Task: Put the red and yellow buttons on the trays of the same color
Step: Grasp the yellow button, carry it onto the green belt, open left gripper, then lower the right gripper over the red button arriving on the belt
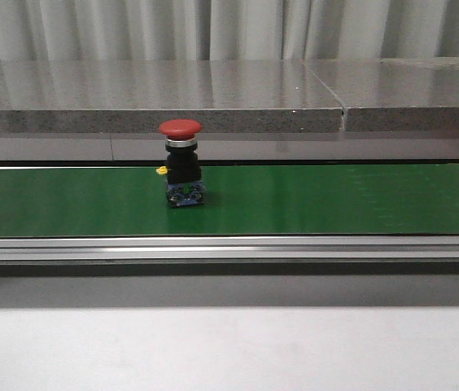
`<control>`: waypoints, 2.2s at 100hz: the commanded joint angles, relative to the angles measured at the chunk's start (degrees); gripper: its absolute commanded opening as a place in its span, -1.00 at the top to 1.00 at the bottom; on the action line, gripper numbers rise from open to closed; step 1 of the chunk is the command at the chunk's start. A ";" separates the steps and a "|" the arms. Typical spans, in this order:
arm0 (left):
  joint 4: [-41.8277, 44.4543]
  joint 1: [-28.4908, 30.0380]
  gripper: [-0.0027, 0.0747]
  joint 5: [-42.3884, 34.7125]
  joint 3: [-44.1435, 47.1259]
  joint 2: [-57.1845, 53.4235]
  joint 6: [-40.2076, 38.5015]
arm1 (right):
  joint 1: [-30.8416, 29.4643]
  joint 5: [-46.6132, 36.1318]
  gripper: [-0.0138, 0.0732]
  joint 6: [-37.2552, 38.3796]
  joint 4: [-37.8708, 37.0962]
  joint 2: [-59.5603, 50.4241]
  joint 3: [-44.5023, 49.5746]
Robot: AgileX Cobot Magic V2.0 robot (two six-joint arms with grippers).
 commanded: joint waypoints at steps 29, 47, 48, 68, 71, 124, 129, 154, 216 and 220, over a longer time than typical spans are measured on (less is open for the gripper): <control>-1.22 -4.41 0.99 -10.18 10.61 -14.52 -0.46 | 0.06 -3.82 0.84 -0.49 0.89 0.05 -1.45; -1.47 -4.55 0.99 -11.58 15.31 -20.88 -0.46 | 0.06 -3.82 0.84 -0.49 0.89 0.05 -1.45; -1.47 -4.55 0.99 -11.58 15.44 -21.39 -0.46 | 0.06 -3.82 0.84 -0.49 0.89 0.05 -1.45; -2.03 -4.55 0.99 -11.43 18.49 -27.54 -0.46 | 0.06 -3.82 0.84 -0.49 0.94 0.05 -1.45; -2.38 -4.55 0.99 -11.57 18.88 -28.46 -0.46 | 0.06 -3.82 0.84 -0.49 0.94 0.05 -1.45; -4.48 -4.55 0.99 -11.46 19.64 -31.82 -0.46 | 0.06 -4.72 0.84 -0.49 0.94 0.05 -1.45; -4.48 -4.55 0.99 -11.46 19.64 -31.82 -0.46 | 0.06 -4.97 0.84 -0.49 0.94 0.05 -1.45; -4.48 -4.55 0.99 -11.46 19.64 -31.82 -0.46 | 0.06 -5.03 0.84 -0.54 0.94 0.05 -1.45; -4.48 -4.43 0.99 -11.46 19.64 -31.82 -0.46 | 8.00 2.65 0.81 -1.47 0.93 14.18 -9.58; -4.48 -4.43 0.99 -11.46 19.64 -31.82 -0.46 | 9.07 4.45 0.75 -1.84 0.93 16.45 -11.39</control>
